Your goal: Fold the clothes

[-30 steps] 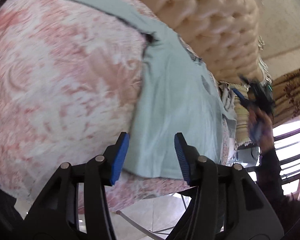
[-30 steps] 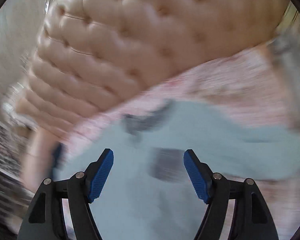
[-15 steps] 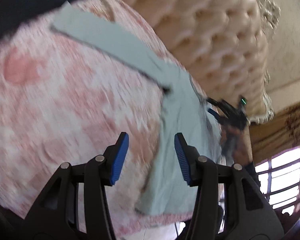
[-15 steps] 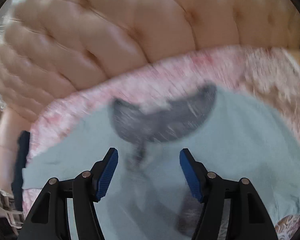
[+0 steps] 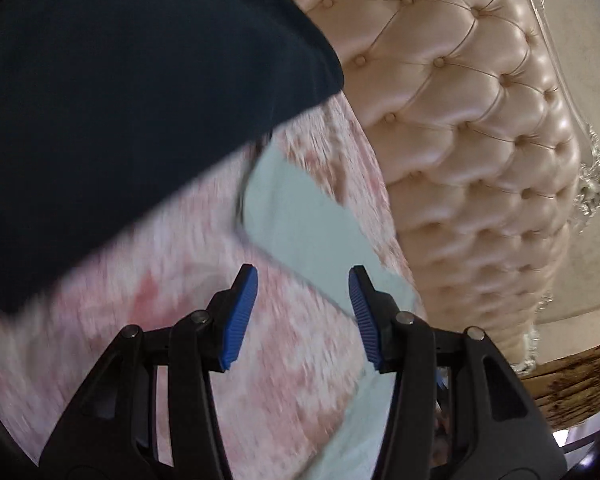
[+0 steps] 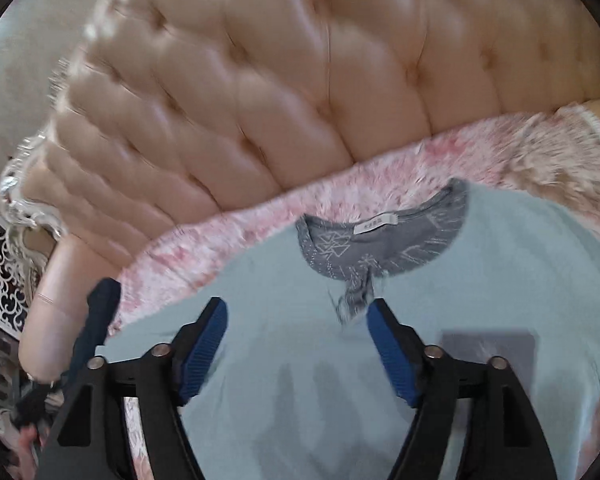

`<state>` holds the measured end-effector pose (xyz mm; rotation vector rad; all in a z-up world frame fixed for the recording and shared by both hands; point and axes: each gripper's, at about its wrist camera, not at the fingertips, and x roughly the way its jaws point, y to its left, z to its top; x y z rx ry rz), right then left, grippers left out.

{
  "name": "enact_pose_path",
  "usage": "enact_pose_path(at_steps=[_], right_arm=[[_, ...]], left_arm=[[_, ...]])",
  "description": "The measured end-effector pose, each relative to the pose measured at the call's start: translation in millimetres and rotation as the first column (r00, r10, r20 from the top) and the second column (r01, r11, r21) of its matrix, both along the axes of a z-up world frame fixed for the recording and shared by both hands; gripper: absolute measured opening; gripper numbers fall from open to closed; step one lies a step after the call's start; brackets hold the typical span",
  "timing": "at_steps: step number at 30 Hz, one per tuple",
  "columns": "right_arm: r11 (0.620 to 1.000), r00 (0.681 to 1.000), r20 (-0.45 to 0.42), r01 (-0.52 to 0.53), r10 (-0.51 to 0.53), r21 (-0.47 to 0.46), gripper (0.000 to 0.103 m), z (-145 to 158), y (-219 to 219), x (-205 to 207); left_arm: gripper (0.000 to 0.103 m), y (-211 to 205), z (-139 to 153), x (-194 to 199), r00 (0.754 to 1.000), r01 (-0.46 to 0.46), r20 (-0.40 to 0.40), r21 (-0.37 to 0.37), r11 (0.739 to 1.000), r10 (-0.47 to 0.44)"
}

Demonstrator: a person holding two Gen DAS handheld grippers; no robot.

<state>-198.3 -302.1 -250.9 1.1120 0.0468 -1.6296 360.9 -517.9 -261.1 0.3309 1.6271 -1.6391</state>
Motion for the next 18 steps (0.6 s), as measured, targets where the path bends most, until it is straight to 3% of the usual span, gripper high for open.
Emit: enact_pose_path(at_steps=[4, 7, 9, 11, 12, 14, 15, 18], right_arm=[[0.996, 0.998, -0.052, 0.035, -0.039, -0.082, 0.08, 1, 42, 17], [0.994, 0.996, -0.074, 0.048, -0.055, -0.095, 0.08, -4, 49, 19], [0.995, 0.996, -0.076, 0.05, -0.056, -0.084, 0.081, -6, 51, 18], [0.996, 0.995, -0.077, 0.051, -0.057, -0.072, 0.081, -8, 53, 17], [0.997, 0.996, -0.067, 0.048, -0.053, -0.068, 0.081, -11, 54, 17], [0.998, 0.998, -0.041, 0.05, -0.052, -0.041, 0.081, -17, 55, 17], [0.998, 0.999, -0.029, 0.043, -0.045, -0.041, 0.081, -17, 55, 18], [0.998, 0.999, -0.017, 0.027, -0.027, -0.048, 0.081, -16, 55, 23]], left_arm=[[0.051, -19, -11, -3, 0.999, -0.021, 0.025, 0.058, 0.998, 0.02], [0.051, -26, -16, -9, 0.999, -0.043, 0.027, 0.094, 0.995, 0.041], [0.043, -26, -18, -9, 0.996, -0.079, 0.053, 0.117, 0.99, 0.073], [0.043, -25, -20, -9, 0.994, -0.099, 0.051, 0.124, 0.987, 0.093], [0.04, -25, -20, -12, 0.994, -0.094, 0.069, 0.118, 0.989, 0.086], [0.022, -28, -20, -16, 0.992, -0.082, 0.11, 0.122, 0.989, 0.068], [0.006, -30, -20, -19, 0.99, -0.076, 0.131, 0.127, 0.989, 0.059], [0.006, -31, -1, -31, 0.978, -0.033, 0.206, 0.06, 0.998, 0.02]])
